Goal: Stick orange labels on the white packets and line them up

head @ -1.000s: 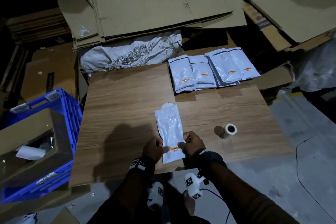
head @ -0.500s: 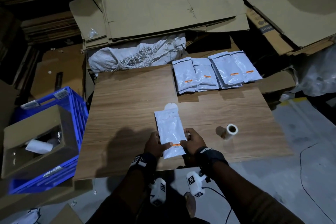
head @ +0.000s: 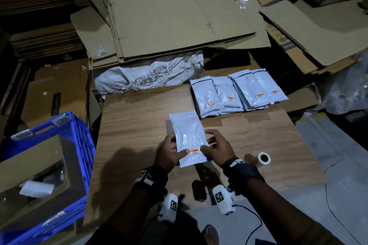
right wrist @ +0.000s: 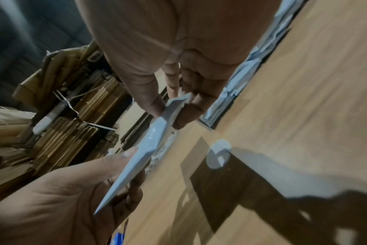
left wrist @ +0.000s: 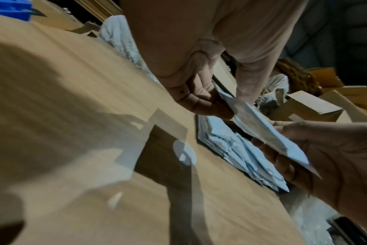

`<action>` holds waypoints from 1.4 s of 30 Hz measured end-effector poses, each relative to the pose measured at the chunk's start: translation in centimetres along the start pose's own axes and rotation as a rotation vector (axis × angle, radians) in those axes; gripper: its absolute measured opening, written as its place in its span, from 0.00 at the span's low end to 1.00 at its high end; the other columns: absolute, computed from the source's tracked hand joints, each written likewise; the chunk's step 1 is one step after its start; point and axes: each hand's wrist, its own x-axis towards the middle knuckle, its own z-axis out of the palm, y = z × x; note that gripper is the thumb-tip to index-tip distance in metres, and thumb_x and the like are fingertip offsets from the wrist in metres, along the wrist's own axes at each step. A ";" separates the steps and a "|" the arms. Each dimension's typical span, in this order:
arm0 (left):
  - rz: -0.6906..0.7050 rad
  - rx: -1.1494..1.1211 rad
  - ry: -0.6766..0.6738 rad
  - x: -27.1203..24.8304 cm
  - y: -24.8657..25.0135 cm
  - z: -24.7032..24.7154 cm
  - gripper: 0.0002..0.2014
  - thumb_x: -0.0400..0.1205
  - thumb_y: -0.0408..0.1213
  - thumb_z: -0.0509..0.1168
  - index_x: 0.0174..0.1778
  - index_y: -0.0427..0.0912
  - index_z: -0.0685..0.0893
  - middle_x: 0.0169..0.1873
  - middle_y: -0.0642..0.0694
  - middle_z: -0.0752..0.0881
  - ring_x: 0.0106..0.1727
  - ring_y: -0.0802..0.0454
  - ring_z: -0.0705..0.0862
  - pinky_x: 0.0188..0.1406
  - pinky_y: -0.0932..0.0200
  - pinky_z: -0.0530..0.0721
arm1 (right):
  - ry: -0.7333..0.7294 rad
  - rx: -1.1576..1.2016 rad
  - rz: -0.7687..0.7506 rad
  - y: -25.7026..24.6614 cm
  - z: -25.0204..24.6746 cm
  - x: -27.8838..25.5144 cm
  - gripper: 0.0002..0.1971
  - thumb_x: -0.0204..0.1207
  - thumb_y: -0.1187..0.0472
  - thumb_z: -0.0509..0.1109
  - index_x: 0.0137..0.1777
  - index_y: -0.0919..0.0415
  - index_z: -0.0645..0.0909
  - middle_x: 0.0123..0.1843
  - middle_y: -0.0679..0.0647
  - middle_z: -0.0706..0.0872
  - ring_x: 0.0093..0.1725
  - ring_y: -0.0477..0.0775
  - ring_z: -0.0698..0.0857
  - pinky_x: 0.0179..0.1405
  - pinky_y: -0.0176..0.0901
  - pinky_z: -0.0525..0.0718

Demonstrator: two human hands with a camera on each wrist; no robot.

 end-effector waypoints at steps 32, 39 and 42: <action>0.049 0.464 -0.143 23.4 10.2 17.7 0.33 0.78 0.29 0.78 0.79 0.37 0.75 0.73 0.43 0.69 0.60 0.45 0.83 0.63 0.49 0.86 | 0.119 -0.451 0.015 1.7 -19.0 22.5 0.20 0.66 0.76 0.76 0.59 0.66 0.90 0.57 0.66 0.88 0.50 0.63 0.90 0.43 0.41 0.81; 0.077 0.539 -0.125 24.4 9.2 18.4 0.36 0.74 0.34 0.81 0.78 0.33 0.77 0.73 0.40 0.69 0.68 0.40 0.80 0.67 0.46 0.83 | 0.058 -0.502 0.025 3.1 -18.9 23.5 0.16 0.75 0.71 0.75 0.63 0.65 0.87 0.61 0.62 0.77 0.50 0.60 0.83 0.53 0.39 0.75; 0.079 0.583 -0.124 24.8 9.1 18.5 0.35 0.75 0.36 0.81 0.78 0.33 0.77 0.73 0.40 0.70 0.69 0.39 0.80 0.68 0.45 0.83 | 0.065 -0.494 0.032 3.2 -18.8 23.5 0.16 0.74 0.68 0.75 0.62 0.64 0.87 0.60 0.60 0.77 0.49 0.56 0.81 0.54 0.40 0.76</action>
